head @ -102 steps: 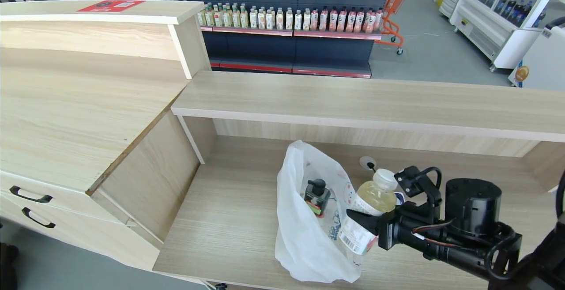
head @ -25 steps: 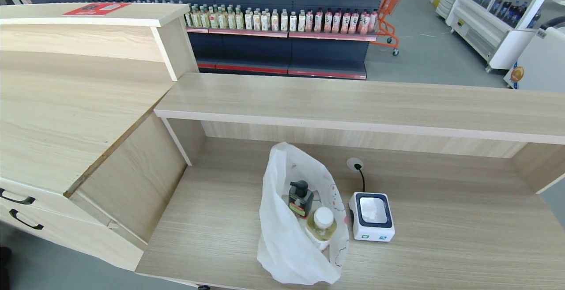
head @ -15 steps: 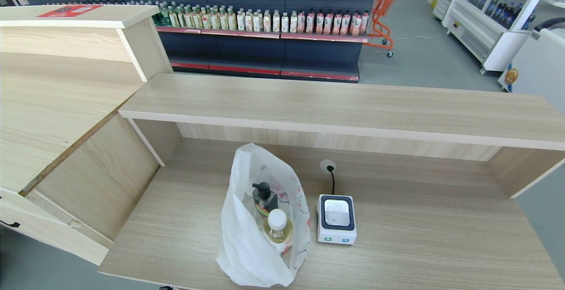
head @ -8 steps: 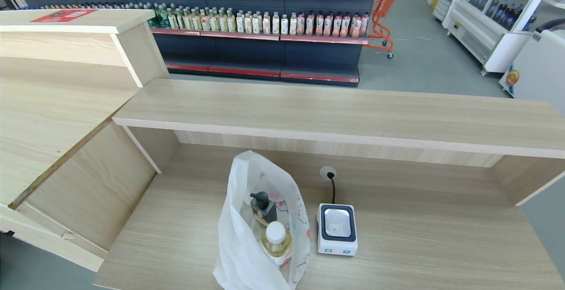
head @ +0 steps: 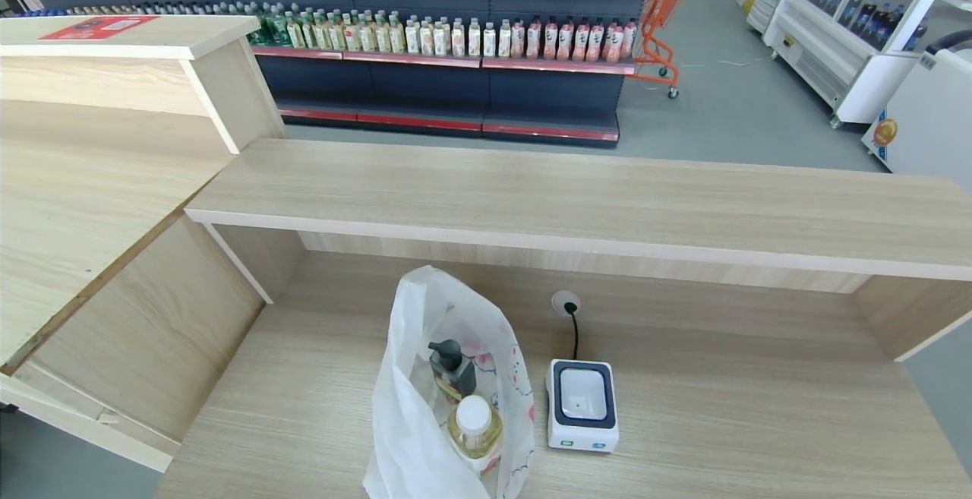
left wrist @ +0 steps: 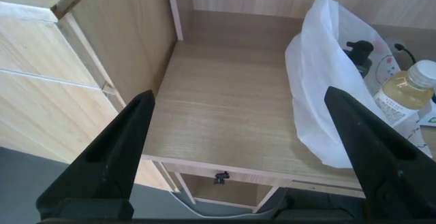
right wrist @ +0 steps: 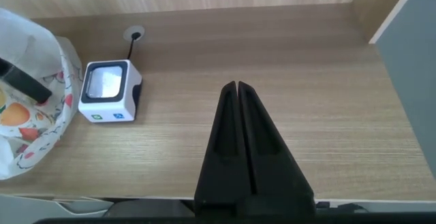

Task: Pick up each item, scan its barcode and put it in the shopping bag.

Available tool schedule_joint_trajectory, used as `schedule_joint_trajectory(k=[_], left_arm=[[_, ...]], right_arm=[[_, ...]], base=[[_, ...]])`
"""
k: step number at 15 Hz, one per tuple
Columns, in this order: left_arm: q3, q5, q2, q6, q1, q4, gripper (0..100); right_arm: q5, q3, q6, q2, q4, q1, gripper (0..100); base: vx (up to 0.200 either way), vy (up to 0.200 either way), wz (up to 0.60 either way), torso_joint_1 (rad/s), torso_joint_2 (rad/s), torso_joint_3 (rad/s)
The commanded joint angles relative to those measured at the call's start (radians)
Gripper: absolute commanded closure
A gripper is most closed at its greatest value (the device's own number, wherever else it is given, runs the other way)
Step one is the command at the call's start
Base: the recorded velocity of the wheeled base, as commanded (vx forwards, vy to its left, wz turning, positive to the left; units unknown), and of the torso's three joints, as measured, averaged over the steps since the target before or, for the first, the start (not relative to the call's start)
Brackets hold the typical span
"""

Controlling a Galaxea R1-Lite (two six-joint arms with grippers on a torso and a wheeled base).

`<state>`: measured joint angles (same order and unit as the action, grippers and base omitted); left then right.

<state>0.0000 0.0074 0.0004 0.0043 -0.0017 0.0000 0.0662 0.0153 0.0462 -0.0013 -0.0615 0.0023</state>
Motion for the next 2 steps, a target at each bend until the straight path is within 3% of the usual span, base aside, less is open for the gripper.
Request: schedule_joint_trajectory(k=[1, 2], left_arm=[[0.0, 0.0, 0.0, 0.0, 0.002, 0.0, 0], [0.0, 0.0, 0.0, 0.0, 0.0, 0.0, 0]], right_arm=[[0.0, 0.0, 0.0, 0.003, 0.0, 0.001, 100], [0.0, 0.0, 0.0, 0.003, 0.0, 0.001, 100]], base=[[0.0, 0.0, 0.0, 0.0, 0.0, 0.0], [0.0, 0.0, 0.0, 0.0, 0.0, 0.0]])
